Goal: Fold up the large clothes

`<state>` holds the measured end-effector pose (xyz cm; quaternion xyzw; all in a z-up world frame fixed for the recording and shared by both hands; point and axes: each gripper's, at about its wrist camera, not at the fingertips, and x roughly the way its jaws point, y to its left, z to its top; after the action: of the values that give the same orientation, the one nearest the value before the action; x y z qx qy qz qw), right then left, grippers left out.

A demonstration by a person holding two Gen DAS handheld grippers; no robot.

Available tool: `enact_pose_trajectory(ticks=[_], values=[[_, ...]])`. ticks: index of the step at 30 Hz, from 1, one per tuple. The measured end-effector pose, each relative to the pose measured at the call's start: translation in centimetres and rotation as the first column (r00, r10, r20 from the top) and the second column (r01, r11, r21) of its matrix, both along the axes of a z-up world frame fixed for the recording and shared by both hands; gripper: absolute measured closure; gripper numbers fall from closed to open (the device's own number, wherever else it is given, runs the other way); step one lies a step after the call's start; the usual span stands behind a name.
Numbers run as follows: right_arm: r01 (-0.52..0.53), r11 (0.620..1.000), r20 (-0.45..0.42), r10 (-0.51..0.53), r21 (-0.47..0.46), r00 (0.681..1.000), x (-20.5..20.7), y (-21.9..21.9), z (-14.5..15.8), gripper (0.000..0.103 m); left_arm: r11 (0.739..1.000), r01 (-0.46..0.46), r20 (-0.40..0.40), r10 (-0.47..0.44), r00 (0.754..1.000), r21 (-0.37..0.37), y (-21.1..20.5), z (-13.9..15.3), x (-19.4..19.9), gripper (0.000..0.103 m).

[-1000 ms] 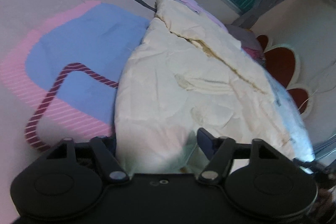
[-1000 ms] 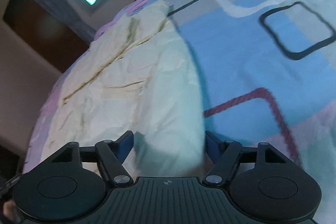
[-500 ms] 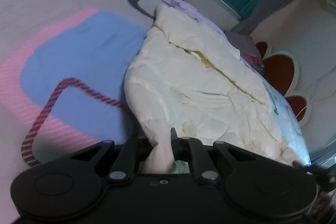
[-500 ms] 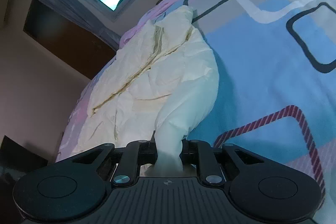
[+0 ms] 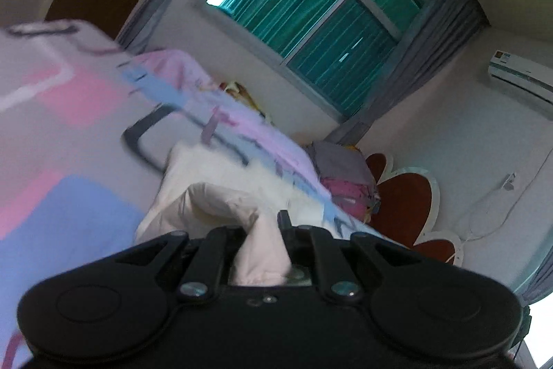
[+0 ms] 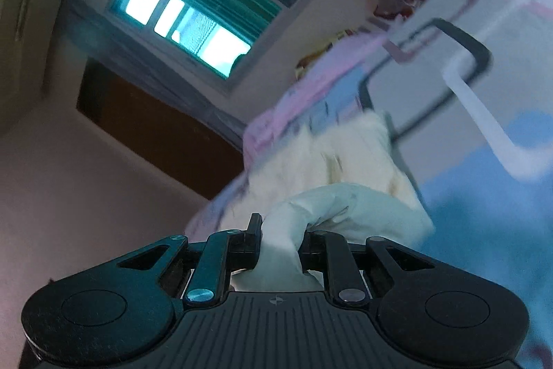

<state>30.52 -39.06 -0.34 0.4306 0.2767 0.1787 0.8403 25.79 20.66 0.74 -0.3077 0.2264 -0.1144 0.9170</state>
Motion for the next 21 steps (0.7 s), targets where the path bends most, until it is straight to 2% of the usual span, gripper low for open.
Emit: enact_pose_trajectory(ticks=[6,11,12,13,14,15,16,17,18,19,21], values=[[0.016,0.999,-0.027,-0.016,0.029,1.000,10.2,-0.2,0.8,0.087,1.000,0.016,-0.002,-0.016,1.000,0.000,-0.2,0.7,10.3,0.095],[0.044,0.997,-0.109,-0.037,0.063,0.993,18.3,-0.5,-2.0,0.086,0.999,0.034,-0.061,-0.033,0.998,0.006,-0.1,-1.1,18.0,0.092],[0.062,0.995,-0.131,-0.052,0.072,0.990,19.9,-0.7,-2.8,0.082,0.999,0.035,-0.079,-0.034,0.996,0.009,-0.1,-1.7,19.5,0.085],[0.093,0.991,-0.162,-0.077,0.092,0.984,21.3,-1.0,-3.8,0.063,0.999,0.039,-0.090,-0.038,0.995,0.007,0.1,-2.3,20.9,0.081],[0.138,0.983,-0.186,-0.114,0.119,0.976,22.0,-1.6,-4.6,0.032,1.000,0.031,-0.106,-0.030,0.994,0.005,0.3,-3.0,22.2,0.074],[0.195,0.973,-0.182,-0.171,0.125,0.968,22.4,-2.1,-5.0,0.021,1.000,0.017,-0.122,-0.017,0.992,0.001,0.6,-3.6,23.2,0.057],[0.232,0.967,-0.159,-0.215,0.103,0.964,22.5,-2.4,-5.0,0.015,1.000,0.003,-0.125,-0.003,0.992,0.003,0.9,-3.9,23.9,0.043],[0.245,0.965,-0.150,-0.230,0.092,0.962,22.6,-2.7,-5.1,0.015,0.999,-0.028,-0.111,0.031,0.993,0.028,1.2,-4.0,24.1,0.012],[0.242,0.966,-0.148,-0.227,0.088,0.963,22.7,-3.1,-5.3,0.015,0.996,-0.059,-0.092,0.065,0.994,0.064,1.3,-3.9,24.3,0.001],[0.231,0.971,-0.143,-0.222,0.052,0.964,22.9,-3.2,-5.3,0.015,0.993,-0.064,-0.076,0.072,0.995,0.102,1.5,-4.0,24.3,0.002],[0.186,0.977,-0.126,-0.199,-0.101,0.972,23.3,-2.9,-5.0,0.015,0.990,-0.023,-0.102,0.037,0.994,0.141,1.8,-4.4,25.2,0.007]])
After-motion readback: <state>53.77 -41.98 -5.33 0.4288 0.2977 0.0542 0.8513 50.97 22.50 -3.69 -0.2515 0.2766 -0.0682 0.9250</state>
